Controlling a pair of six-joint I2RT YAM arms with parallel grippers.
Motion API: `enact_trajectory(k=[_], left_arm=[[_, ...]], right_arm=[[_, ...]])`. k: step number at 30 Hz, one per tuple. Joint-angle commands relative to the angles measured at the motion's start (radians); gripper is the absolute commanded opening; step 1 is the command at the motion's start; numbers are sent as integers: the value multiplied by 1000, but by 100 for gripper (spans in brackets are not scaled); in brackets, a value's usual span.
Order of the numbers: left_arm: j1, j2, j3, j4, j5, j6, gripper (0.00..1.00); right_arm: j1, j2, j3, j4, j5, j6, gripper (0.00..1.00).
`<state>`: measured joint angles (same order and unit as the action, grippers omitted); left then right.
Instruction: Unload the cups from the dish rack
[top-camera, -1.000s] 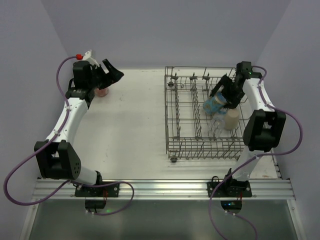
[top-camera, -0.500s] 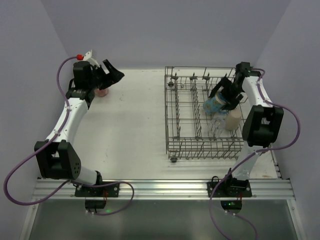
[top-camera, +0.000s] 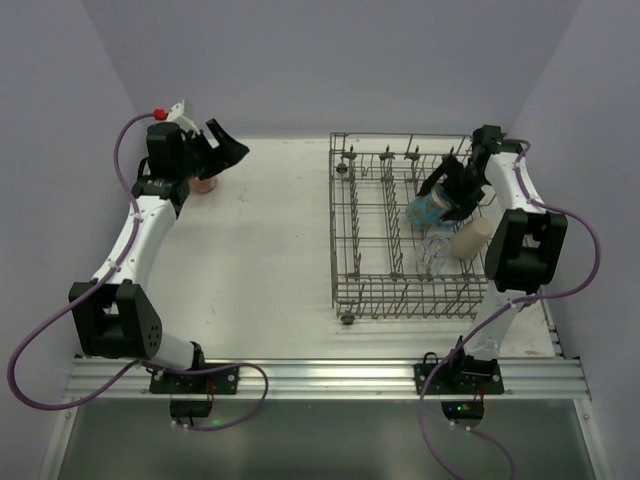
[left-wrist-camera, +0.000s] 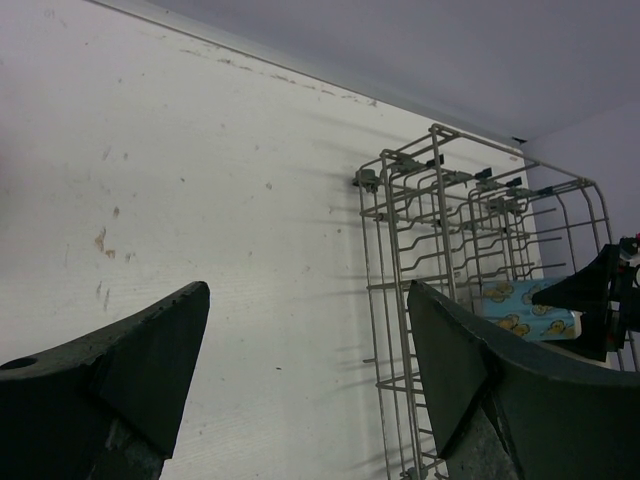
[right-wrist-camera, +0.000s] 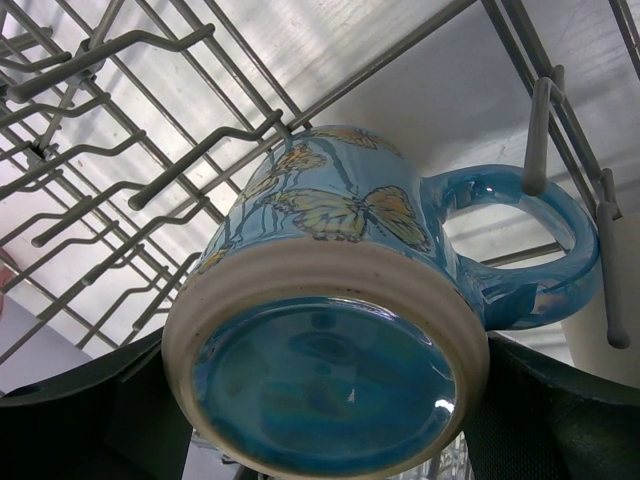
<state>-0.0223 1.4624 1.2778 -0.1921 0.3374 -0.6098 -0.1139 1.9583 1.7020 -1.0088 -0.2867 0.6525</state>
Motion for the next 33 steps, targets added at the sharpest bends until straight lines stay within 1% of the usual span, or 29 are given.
enact_trajectory(k=[1, 2, 3, 4, 6, 10, 15, 22, 33], left_arm=[[-7, 4, -12, 46, 23, -4, 84], [-8, 4, -12, 49, 23, -4, 84], [-7, 3, -15, 51, 25, -5, 84], [-8, 1, -18, 52, 23, -7, 84], [-8, 1, -20, 54, 23, -7, 84], [-8, -2, -21, 54, 22, -5, 84], [-8, -2, -20, 57, 20, -10, 84], [-28, -2, -14, 62, 12, -15, 84], [-36, -14, -14, 57, 8, -11, 84]], right_arm=[[-4, -15, 15, 7, 6, -28, 59], [-6, -18, 13, 10, 12, -31, 52], [-6, -19, 13, 10, 20, -34, 42], [-6, -19, 13, 10, 24, -45, 23], [-6, -12, 18, 9, 24, -51, 1], [-6, -10, 19, 24, 7, -76, 0], [-4, -74, -28, 84, -14, -79, 0], [-4, -162, -19, 119, -28, -77, 0], [-3, -220, -8, 134, -72, -73, 0]])
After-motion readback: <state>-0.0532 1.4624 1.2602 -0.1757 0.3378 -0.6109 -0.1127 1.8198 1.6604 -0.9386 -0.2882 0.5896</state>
